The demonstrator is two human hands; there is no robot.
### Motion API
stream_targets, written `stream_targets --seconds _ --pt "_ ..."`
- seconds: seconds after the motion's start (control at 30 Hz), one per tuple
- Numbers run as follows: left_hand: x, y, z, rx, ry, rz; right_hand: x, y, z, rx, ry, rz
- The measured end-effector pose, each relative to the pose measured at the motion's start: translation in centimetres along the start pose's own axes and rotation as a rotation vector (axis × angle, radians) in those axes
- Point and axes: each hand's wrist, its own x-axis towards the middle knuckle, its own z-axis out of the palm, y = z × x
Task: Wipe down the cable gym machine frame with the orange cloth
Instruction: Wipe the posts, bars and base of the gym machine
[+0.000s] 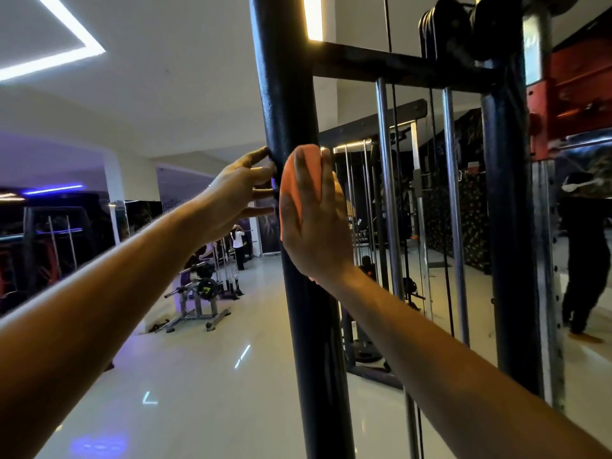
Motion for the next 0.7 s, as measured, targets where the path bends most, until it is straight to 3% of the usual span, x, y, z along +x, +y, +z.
stream_targets --seconds 0.2,0.47,0.7 --pt "-0.5 -1.6 0.1 -0.024 -0.007 -0.006 -9.2 0.5 -0.4 -0.071 -0.094 -0.009" --pt "-0.8 -1.0 -0.1 -0.044 0.002 -0.028 -0.4 -1.2 0.1 -0.112 0.0 0.01" --pt "-1.1 -2.9 0.6 -0.016 -0.035 0.011 -11.3 1.0 0.2 -0.027 -0.069 0.039"
